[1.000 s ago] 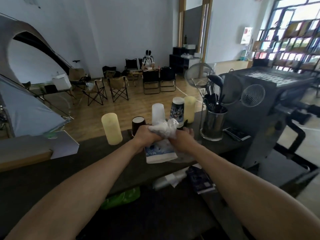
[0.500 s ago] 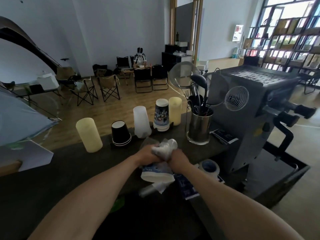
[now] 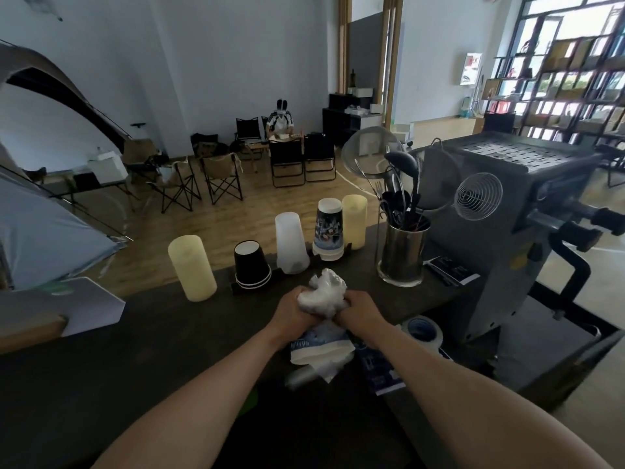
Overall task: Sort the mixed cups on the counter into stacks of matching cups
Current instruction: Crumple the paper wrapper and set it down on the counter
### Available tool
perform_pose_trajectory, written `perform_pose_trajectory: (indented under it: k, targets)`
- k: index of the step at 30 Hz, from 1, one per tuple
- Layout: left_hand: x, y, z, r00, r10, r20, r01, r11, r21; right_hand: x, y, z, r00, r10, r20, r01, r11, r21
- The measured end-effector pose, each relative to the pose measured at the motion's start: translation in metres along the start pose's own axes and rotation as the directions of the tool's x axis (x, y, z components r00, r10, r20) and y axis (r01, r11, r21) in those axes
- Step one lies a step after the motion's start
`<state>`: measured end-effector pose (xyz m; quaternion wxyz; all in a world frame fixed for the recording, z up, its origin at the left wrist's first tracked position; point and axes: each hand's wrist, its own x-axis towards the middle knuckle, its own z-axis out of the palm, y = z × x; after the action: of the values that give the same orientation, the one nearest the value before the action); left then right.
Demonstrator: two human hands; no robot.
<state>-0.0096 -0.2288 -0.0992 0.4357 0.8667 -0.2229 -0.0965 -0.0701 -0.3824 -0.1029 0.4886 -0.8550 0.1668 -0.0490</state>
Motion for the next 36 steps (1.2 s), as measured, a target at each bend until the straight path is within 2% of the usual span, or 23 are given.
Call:
perform_pose_trajectory:
  k: [3,6,10,14,20,24,30,34,36]
  targets:
    - [-0.002,-0.002,-0.008,1.0,-0.019,0.024,0.02,0.998,-0.058,-0.004,-0.006,0.0,0.999,0.003,0.034,-0.006,0.995,0.097]
    - [-0.008,0.008,-0.022,0.999,0.007,0.034,-0.004,0.996,-0.088,-0.007,-0.017,-0.003,0.999,-0.017,0.031,0.013,0.992,0.123]
    - [-0.01,0.044,-0.046,0.991,0.132,0.004,-0.129,0.977,-0.17,-0.015,-0.049,-0.024,0.995,-0.092,-0.03,0.095,0.983,0.157]
    - [-0.006,0.082,-0.041,0.967,0.245,0.067,-0.231,0.959,-0.166,-0.036,-0.056,-0.058,0.982,-0.117,-0.149,0.139,0.98,0.145]
    - [-0.018,0.12,0.053,0.901,0.373,0.221,-0.374,0.927,-0.038,-0.102,0.007,-0.11,0.939,0.026,-0.344,0.037,0.983,0.177]
    - [-0.045,0.141,0.125,0.874,0.374,0.311,-0.316,0.923,-0.22,-0.158,0.054,-0.143,0.884,0.119,-0.452,-0.049,0.985,0.163]
    - [-0.089,0.13,0.225,0.822,0.32,0.471,-0.145,0.917,-0.371,-0.227,0.14,-0.155,0.77,0.323,-0.551,-0.143,0.928,0.343]
    - [-0.113,0.11,0.29,0.755,0.409,0.513,-0.206,0.89,-0.406,-0.245,0.206,-0.137,0.647,0.417,-0.639,-0.14,0.888,0.438]
    - [-0.118,0.095,0.319,0.751,0.409,0.519,-0.223,0.896,-0.383,-0.247,0.232,-0.127,0.619,0.461,-0.636,-0.148,0.864,0.482]
